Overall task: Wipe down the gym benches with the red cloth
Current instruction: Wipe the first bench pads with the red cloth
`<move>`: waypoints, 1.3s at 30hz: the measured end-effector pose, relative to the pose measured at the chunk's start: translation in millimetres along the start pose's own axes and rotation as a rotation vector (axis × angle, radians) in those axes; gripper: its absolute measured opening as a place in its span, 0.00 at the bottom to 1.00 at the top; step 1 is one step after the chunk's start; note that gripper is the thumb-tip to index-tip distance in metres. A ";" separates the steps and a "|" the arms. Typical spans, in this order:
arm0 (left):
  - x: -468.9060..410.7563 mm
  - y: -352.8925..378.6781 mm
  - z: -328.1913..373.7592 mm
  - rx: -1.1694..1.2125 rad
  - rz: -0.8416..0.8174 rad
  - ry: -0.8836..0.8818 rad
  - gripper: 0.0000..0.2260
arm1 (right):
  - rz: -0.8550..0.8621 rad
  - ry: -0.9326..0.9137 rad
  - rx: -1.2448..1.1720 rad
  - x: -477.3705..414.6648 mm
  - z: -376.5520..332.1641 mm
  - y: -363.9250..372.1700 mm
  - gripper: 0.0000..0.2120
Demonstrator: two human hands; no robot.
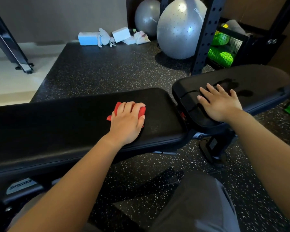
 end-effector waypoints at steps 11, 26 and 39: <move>-46.7 32.5 73.6 0.036 -0.074 0.115 0.17 | 0.032 -0.019 -0.018 -3.1 1.1 -2.6 0.27; -35.6 34.4 83.9 -0.025 -0.035 0.093 0.24 | 0.008 -0.101 -0.056 3.0 -5.8 0.9 0.28; -91.2 45.8 92.9 -0.006 -0.037 0.125 0.17 | 0.079 -0.055 -0.099 -0.4 -0.4 -2.0 0.25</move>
Point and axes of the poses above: each hand's wrist, its own x-axis away from the middle knuckle, its own y-axis out of the palm, z = x × y, the point moved 9 cm from there along -x, towards the middle knuckle, and after that the axes turned 8 degrees about -y, right-handed, at the moved point
